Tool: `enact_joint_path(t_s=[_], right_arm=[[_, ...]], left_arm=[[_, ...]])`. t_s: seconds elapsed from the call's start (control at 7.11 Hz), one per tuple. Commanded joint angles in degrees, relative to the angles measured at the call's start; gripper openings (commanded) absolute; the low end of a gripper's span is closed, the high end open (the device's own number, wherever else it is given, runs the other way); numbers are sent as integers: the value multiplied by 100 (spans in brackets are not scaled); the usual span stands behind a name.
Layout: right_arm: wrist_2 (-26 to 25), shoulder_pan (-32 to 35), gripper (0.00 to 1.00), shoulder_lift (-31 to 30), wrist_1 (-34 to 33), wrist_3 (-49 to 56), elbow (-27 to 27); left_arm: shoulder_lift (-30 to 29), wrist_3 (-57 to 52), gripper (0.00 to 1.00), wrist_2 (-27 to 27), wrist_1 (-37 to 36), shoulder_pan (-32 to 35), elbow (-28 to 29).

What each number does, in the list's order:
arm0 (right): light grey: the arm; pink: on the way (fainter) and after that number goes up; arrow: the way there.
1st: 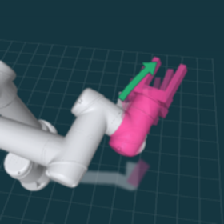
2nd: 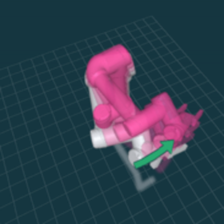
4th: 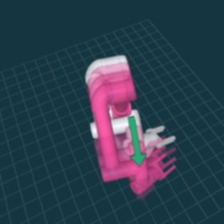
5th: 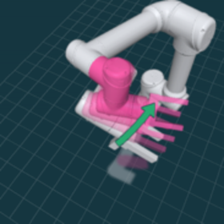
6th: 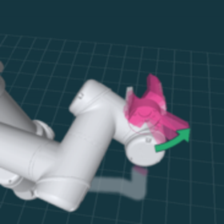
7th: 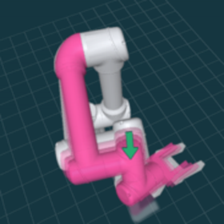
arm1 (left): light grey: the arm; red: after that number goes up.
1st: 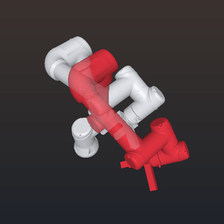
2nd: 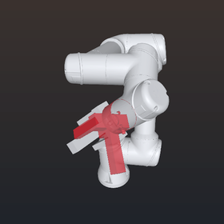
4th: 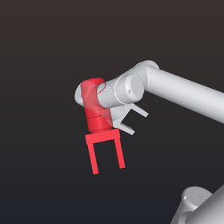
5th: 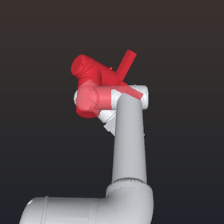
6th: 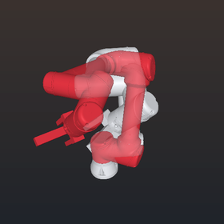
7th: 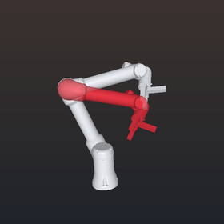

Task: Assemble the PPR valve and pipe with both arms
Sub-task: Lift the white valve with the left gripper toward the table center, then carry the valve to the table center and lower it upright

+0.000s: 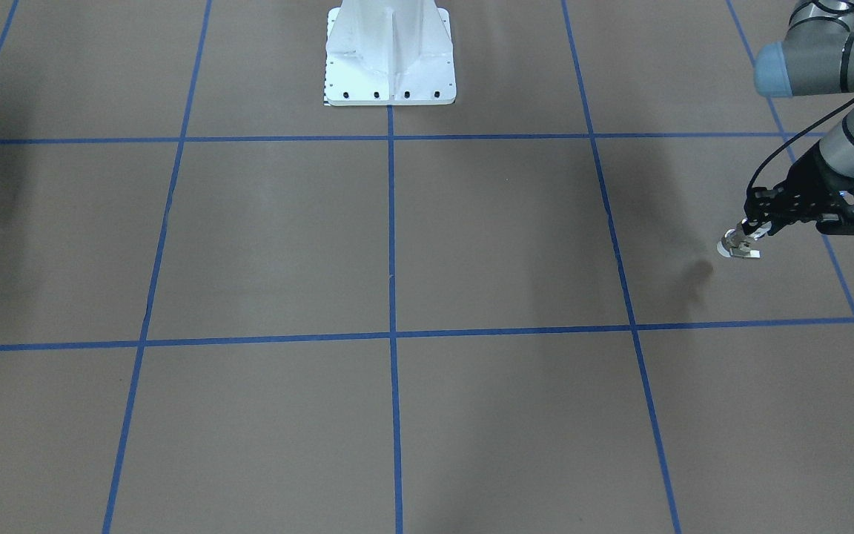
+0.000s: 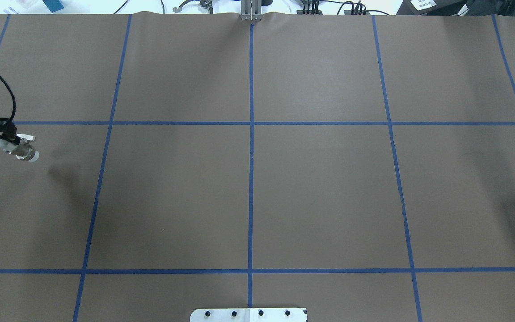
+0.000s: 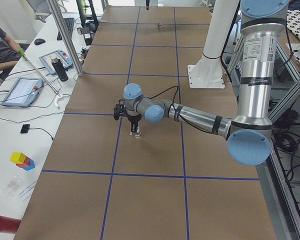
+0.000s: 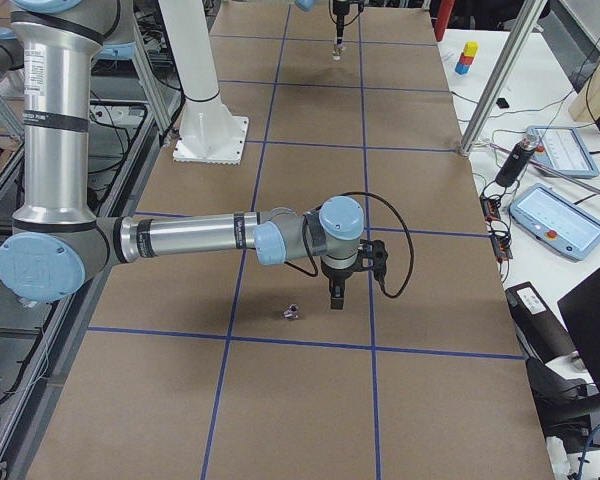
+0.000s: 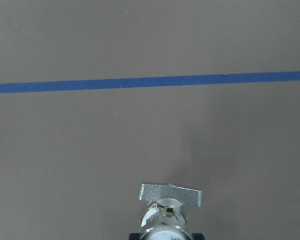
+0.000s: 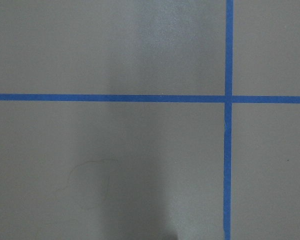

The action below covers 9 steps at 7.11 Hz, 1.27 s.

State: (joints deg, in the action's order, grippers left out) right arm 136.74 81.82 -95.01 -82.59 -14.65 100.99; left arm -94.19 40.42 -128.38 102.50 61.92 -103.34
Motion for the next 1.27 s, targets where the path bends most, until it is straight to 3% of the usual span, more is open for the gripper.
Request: enact_joint_path(t_s=[0.0, 0.28, 0.42, 0.7, 0.84, 1.12], right_arm=[[19, -9, 100, 18, 6, -2, 9], [2, -70, 100, 53, 6, -2, -9], [10, -79, 100, 53, 6, -2, -9], [28, -88, 100, 18, 6, -2, -9], [19, -88, 100, 9, 6, -2, 0], [19, -88, 100, 0, -3, -2, -35]], left_arm=[[-1342, 1250, 0, 67, -1098, -562, -204], [-2702, 3007, 0, 329, -1684, -1667, -56], [-3624, 3181, 0, 914, -2333, -2013, 285], [-5434, 3805, 0, 1244, -2304, -2595, 2229], [-5713, 4050, 0, 1393, -2243, -2867, 2561], [-5638, 4026, 0, 1571, -2155, -3001, 2609]])
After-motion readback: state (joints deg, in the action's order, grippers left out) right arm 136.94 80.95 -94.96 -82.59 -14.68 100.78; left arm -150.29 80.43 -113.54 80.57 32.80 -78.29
